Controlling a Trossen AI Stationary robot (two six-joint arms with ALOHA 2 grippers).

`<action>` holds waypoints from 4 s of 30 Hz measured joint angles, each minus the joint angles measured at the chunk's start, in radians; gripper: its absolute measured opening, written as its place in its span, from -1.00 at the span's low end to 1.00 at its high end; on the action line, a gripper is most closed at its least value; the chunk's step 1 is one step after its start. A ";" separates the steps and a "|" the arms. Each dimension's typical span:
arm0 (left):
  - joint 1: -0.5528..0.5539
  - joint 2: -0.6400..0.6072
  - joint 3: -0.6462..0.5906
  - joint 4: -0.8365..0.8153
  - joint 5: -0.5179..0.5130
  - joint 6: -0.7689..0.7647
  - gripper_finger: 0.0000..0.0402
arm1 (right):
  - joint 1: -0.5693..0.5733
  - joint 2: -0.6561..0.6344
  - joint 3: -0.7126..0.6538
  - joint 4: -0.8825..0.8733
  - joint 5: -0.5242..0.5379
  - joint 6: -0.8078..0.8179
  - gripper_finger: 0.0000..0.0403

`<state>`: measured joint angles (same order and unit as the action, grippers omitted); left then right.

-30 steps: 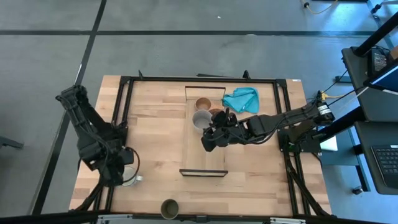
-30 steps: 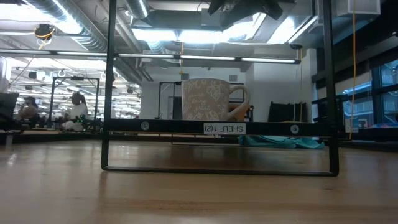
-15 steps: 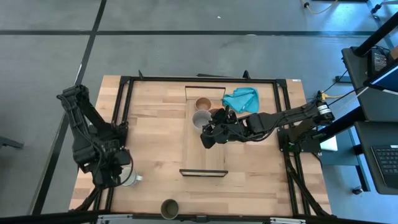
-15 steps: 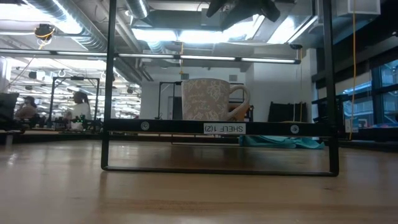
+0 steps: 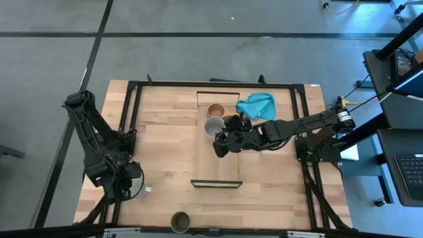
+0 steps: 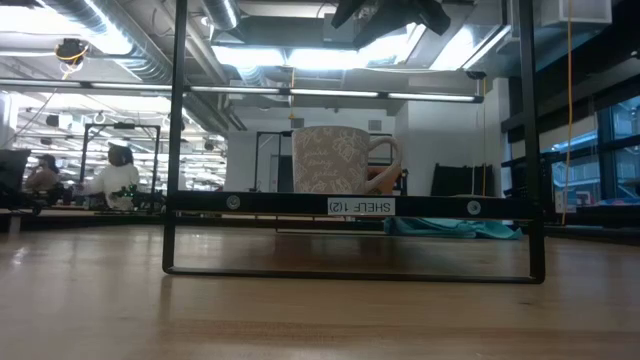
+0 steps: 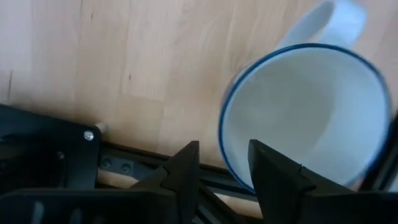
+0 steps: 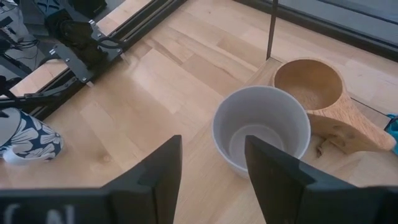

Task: Stack small to large cups/mugs on shelf
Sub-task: Put the blue mug on the shelf

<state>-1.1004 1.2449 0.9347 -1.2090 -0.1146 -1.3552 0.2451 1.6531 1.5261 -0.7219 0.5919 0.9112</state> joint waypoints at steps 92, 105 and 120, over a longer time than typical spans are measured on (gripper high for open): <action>0.832 -0.142 0.232 -0.058 -0.048 0.473 -0.93 | 0.112 -0.220 0.000 -0.105 0.328 0.051 -0.12; 1.031 0.131 0.520 -0.036 -0.008 0.715 -0.93 | 0.163 -0.294 0.000 -0.419 0.441 0.364 -0.12; 1.048 0.353 0.684 0.019 0.063 0.816 -0.93 | 0.279 -0.347 0.000 -0.627 0.588 0.505 -0.12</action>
<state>-0.0519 1.5978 1.6184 -1.1902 -0.0515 -0.5394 0.5242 1.3058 1.5261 -1.3489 1.1803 1.4161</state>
